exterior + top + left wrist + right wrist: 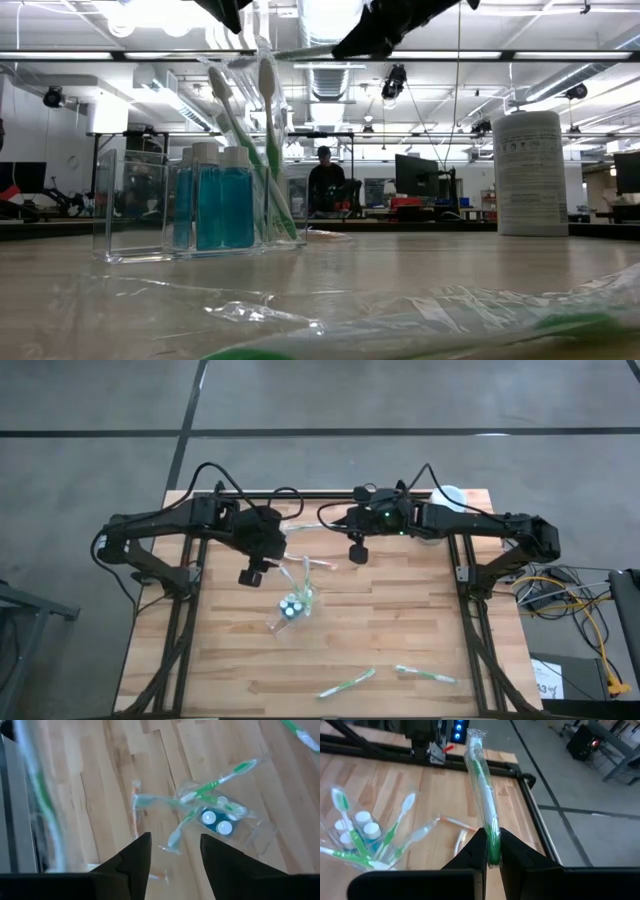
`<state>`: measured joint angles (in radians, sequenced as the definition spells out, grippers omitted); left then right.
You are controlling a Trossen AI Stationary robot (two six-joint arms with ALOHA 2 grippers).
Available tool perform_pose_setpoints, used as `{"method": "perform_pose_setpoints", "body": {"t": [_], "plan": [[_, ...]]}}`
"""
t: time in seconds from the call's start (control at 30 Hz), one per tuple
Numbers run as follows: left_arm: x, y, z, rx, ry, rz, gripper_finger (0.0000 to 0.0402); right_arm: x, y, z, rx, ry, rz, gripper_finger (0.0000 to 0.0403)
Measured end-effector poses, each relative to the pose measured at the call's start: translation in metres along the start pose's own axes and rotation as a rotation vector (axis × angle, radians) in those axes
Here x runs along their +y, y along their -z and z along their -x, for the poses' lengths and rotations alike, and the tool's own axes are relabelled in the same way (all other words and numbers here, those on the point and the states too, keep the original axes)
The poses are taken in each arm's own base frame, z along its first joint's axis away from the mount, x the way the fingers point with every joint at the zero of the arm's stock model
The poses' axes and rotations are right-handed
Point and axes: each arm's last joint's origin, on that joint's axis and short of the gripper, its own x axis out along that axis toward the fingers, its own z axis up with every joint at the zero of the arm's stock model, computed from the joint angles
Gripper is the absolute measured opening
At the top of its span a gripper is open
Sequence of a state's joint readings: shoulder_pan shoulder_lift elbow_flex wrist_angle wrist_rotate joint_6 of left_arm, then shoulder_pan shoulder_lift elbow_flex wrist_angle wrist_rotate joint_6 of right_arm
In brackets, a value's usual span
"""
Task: Pick & Place toothbrushing station
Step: Put the green toothbrush into the transparent organizer
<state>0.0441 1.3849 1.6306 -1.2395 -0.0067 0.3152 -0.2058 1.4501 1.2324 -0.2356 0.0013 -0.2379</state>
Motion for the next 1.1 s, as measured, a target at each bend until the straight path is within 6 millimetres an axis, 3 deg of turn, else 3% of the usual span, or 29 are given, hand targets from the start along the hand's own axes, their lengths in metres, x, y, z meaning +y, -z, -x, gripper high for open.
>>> {"method": "perform_pose_setpoints", "body": {"t": [0.27,0.53,0.77,1.0,1.1], "plan": [[0.002,-0.006,0.000,-0.057,-0.027,-0.211,0.0179,-0.004,-0.011,0.039,-0.031,0.054,-0.014,0.0023],[0.002,-0.006,0.000,-0.056,-0.026,-0.199,0.0179,-0.001,-0.015,0.079,-0.037,0.071,-0.042,0.0023],[0.004,-0.008,-0.001,-0.084,-0.034,-0.139,0.0179,-0.001,-0.021,0.102,-0.102,0.078,-0.037,0.0023],[0.016,-0.028,-0.008,-0.444,-0.051,-0.067,0.0179,0.003,-0.023,0.109,-0.123,0.064,-0.036,0.0023],[0.018,-0.024,-0.017,-0.515,-0.102,-0.036,0.0179,0.004,-0.023,0.109,-0.122,0.059,-0.034,0.0023]]}}
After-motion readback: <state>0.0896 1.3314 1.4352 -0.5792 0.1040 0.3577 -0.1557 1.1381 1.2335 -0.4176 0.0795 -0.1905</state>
